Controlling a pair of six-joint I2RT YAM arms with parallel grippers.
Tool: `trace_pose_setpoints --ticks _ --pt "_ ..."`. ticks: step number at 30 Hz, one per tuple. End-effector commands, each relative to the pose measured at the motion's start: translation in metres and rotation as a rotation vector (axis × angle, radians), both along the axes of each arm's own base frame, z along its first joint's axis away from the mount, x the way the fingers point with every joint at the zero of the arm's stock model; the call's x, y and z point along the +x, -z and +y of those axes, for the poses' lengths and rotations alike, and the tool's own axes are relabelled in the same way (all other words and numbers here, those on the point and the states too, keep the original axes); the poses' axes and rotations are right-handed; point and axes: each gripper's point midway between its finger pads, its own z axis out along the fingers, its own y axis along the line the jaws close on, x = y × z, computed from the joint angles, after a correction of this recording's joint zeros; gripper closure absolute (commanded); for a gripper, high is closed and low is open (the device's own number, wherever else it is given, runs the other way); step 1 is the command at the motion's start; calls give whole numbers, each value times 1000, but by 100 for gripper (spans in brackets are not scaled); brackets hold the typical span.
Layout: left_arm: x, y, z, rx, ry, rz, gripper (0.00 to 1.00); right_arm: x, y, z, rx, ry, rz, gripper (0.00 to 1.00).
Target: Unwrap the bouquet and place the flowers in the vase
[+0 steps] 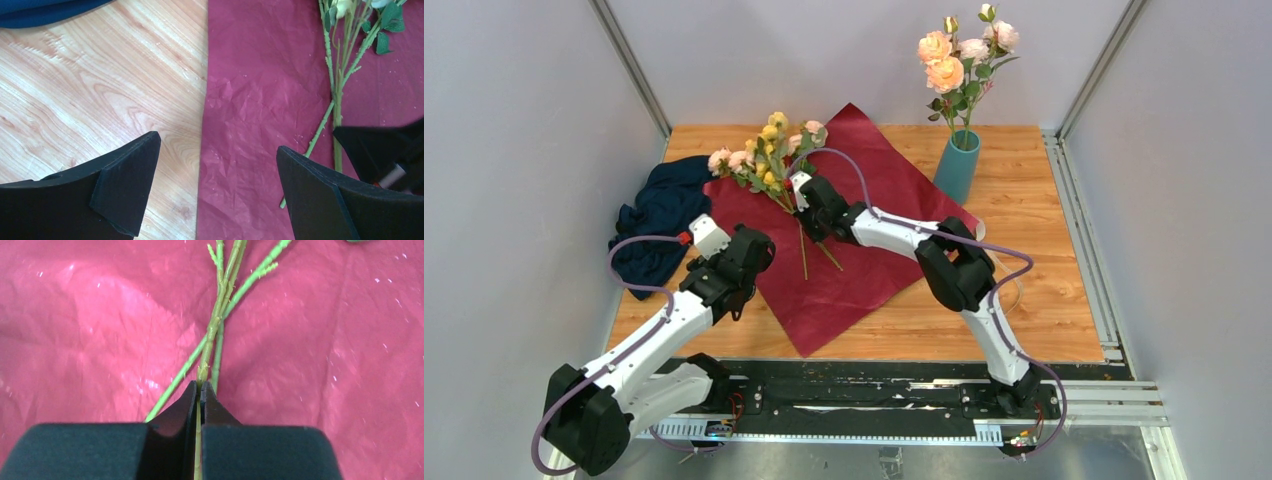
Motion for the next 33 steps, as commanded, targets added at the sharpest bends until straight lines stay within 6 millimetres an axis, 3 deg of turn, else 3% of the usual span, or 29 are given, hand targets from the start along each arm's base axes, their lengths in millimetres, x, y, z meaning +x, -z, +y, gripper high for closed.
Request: trace_pose_setpoints --ticks 1,6,11,14,18,22,25,27,29,33 --pt "2 0 -1 -9 10 -20 4 -5 -73 -10 127 12 -106 100" --pt "12 -3 -24 -86 122 -68 6 -23 -121 -34 186 20 -169 100" --pt "19 -9 -41 -149 178 -98 8 -35 -131 -74 157 110 -210 100" --pt "20 -10 -46 -163 196 -93 8 -45 -109 -93 125 142 -178 100" --pt "21 -9 -52 -181 220 -82 8 -57 -73 -103 97 160 -110 100" --pt "19 -10 -55 -194 230 -83 9 -58 -44 -100 51 149 -59 98" --pt "17 -13 -53 -192 228 -88 9 -41 -46 -87 13 136 -73 61" --pt "15 -14 -50 -184 226 -90 9 -31 -45 -81 -15 121 -88 52" --pt "12 -15 -45 -169 217 -92 9 -17 -55 -71 -26 106 -111 47" --pt "6 -17 -36 -137 205 -91 9 9 -55 -58 -55 68 -107 47"
